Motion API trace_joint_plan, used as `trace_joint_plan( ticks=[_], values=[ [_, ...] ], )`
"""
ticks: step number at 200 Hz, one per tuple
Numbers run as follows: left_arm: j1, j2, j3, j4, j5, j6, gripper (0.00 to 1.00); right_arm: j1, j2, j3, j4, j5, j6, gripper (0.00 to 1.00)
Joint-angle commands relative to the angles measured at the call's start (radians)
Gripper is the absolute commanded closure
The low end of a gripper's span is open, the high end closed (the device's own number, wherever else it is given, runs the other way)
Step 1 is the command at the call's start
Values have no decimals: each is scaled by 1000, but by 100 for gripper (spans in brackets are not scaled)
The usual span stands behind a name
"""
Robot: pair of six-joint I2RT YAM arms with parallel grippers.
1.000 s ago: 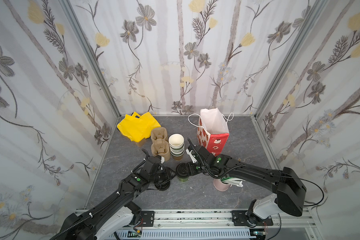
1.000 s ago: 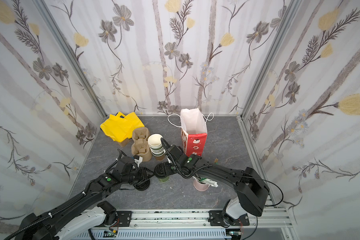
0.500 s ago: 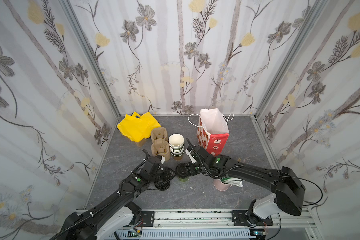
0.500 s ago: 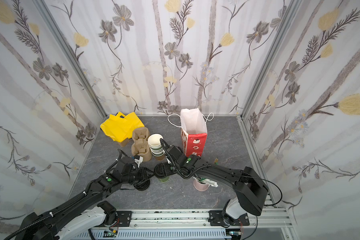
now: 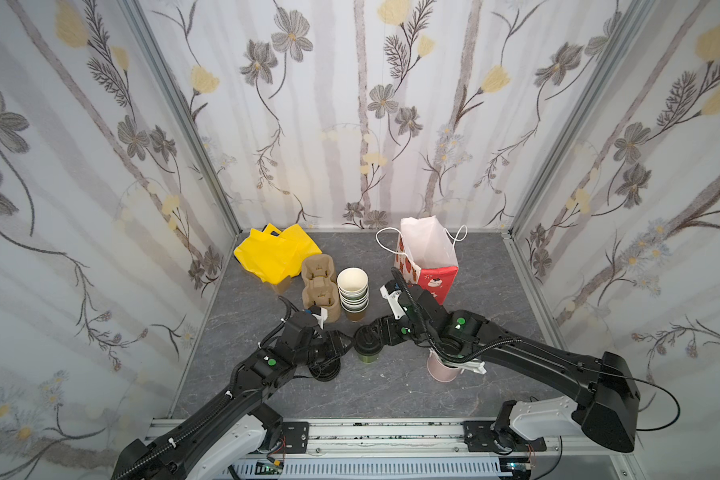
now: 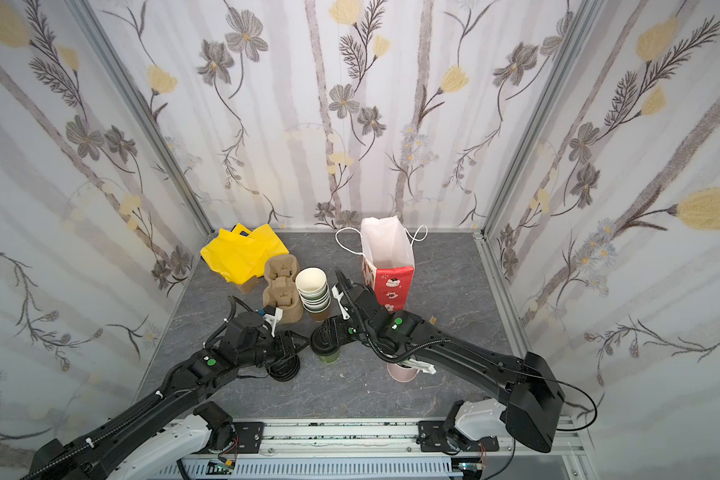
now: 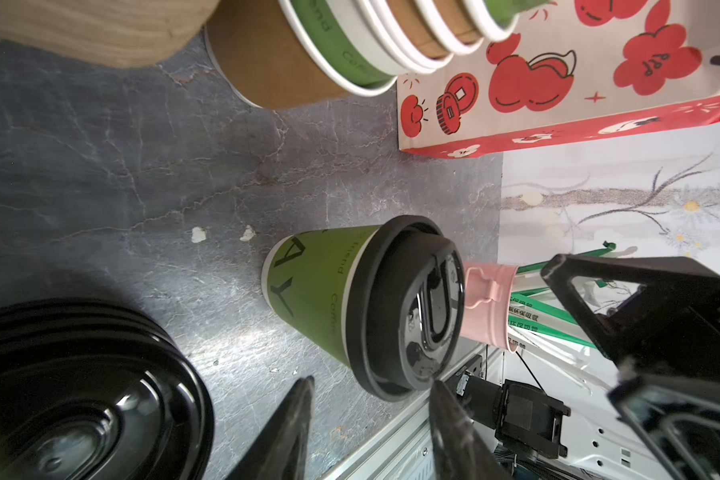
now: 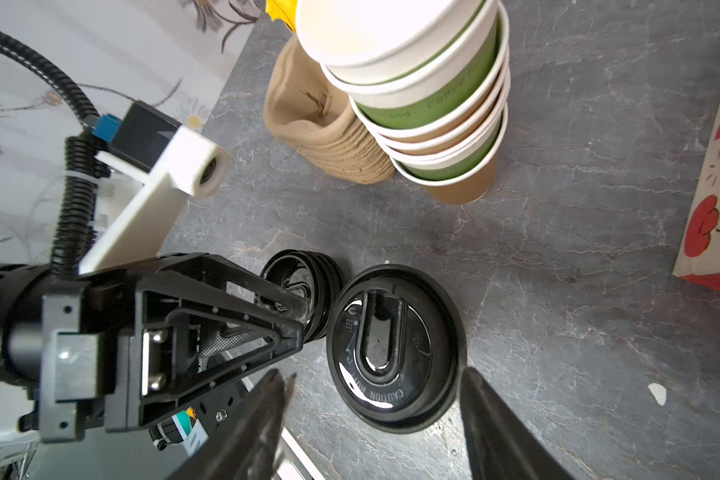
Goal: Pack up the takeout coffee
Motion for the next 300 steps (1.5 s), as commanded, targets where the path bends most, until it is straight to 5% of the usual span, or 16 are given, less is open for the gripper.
trace_joint_plan(
  ticks=[1, 86, 183, 220, 274, 300],
  values=[
    [1, -20, 5, 5, -27, -13, 52, -6, -42, -24, 66, 60, -12, 33],
    [0, -211, 4, 67, -154, 29, 47, -44, -192, -88, 64, 124, -53, 35],
    [2, -227, -117, 553, -271, 57, 47, -59, -409, -15, -100, 437, -202, 36],
    [1, -233, -82, 562, -403, 127, 46, -70, -460, -14, -77, 473, -235, 36],
    [25, -166, 53, 447, -650, 212, 48, -70, -445, -3, 29, 367, -263, 37],
    [97, -62, 180, 289, -617, 264, 46, -69, -434, 14, 30, 372, -271, 37]
  ],
)
